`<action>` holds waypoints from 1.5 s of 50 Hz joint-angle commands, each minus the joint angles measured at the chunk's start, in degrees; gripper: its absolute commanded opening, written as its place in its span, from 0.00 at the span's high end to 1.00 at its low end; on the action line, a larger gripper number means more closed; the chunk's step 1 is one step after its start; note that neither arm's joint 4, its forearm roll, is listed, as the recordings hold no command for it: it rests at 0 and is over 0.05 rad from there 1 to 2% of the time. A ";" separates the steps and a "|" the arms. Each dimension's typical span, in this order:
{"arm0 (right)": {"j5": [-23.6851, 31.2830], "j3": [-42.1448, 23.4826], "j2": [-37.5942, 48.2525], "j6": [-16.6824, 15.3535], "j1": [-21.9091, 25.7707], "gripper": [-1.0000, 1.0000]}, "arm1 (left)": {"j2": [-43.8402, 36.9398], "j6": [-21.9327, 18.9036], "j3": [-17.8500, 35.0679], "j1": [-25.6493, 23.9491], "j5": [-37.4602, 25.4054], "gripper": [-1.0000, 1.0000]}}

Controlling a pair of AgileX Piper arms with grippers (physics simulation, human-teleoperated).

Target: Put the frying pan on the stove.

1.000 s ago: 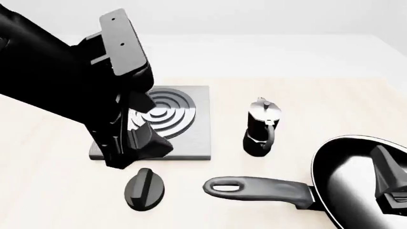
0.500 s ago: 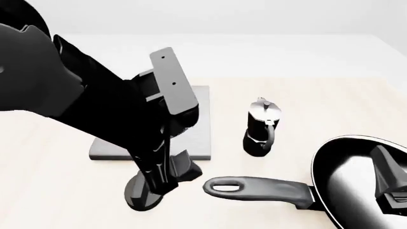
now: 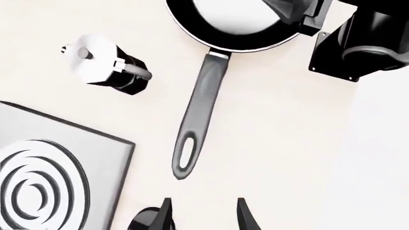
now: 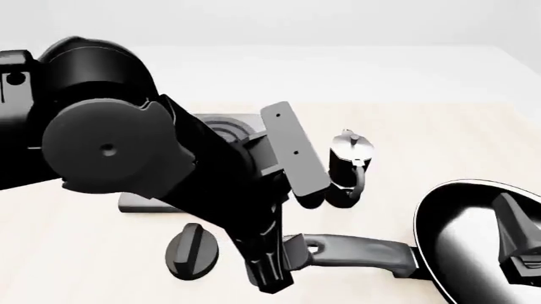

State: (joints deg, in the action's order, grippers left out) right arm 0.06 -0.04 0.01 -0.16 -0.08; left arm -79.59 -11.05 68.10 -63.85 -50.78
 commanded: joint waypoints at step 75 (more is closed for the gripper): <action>0.00 0.00 0.00 0.00 0.00 0.00 | -15.30 1.26 5.43 -0.58 9.37 0.00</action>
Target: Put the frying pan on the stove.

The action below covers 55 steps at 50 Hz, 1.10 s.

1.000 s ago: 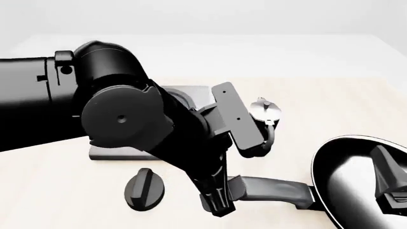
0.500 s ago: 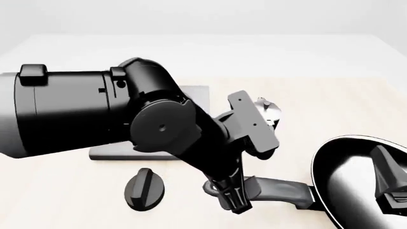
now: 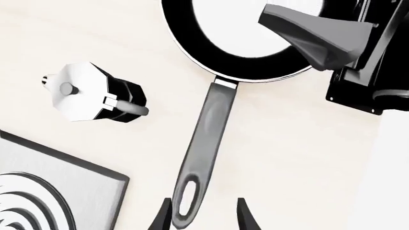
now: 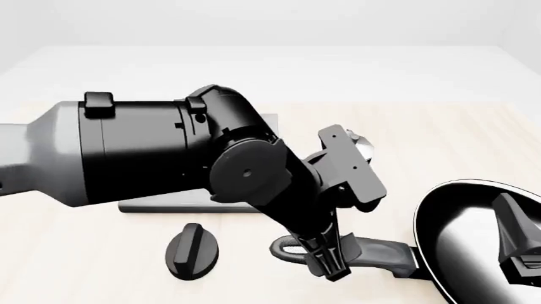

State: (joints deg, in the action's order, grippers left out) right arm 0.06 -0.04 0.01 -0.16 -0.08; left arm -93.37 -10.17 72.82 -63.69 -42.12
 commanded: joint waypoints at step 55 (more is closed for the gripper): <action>0.00 0.00 0.00 0.01 0.00 0.00 | -11.36 0.69 2.74 2.25 4.84 0.00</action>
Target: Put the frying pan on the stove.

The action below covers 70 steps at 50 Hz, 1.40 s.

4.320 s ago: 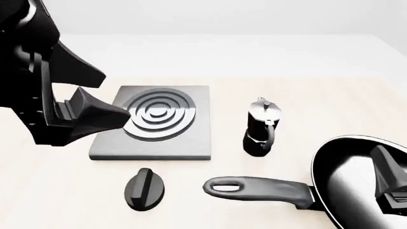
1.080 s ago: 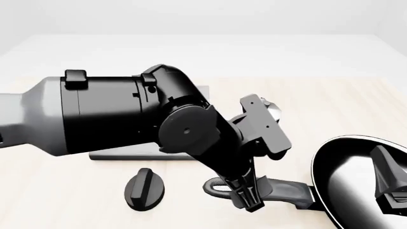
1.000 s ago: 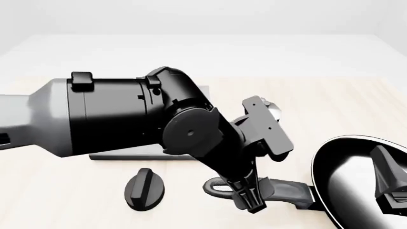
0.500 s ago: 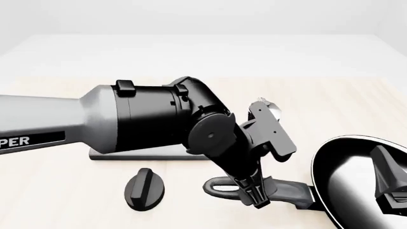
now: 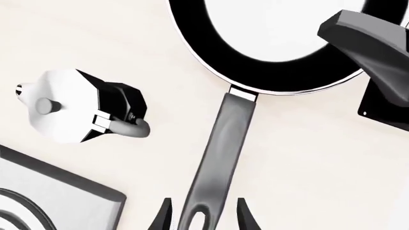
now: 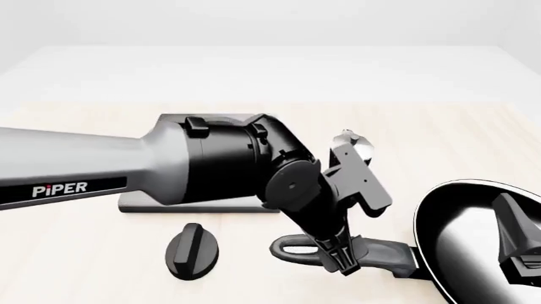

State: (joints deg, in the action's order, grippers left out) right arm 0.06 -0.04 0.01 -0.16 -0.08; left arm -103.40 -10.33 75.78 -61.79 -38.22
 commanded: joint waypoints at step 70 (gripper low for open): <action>0.01 0.00 0.00 0.02 -0.01 0.00 | -7.97 3.77 -1.17 0.94 5.22 0.00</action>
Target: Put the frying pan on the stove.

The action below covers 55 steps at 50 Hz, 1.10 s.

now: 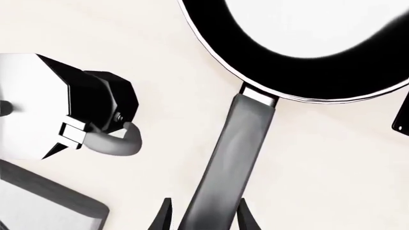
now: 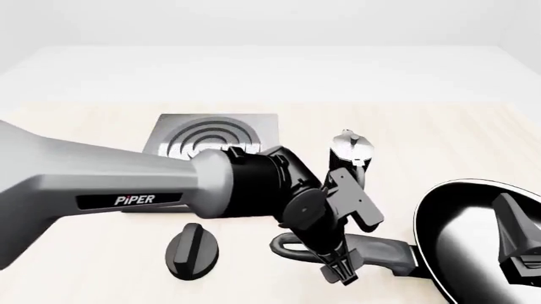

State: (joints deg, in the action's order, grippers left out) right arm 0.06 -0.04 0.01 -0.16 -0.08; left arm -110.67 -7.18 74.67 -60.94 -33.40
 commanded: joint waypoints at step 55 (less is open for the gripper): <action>-0.02 0.00 0.00 0.00 0.00 0.00 | 4.48 -2.15 6.27 -0.86 -5.21 1.00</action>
State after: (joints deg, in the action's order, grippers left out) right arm 0.06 -0.04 0.01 -0.16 -0.08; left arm -107.84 -8.02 78.00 -62.04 -37.48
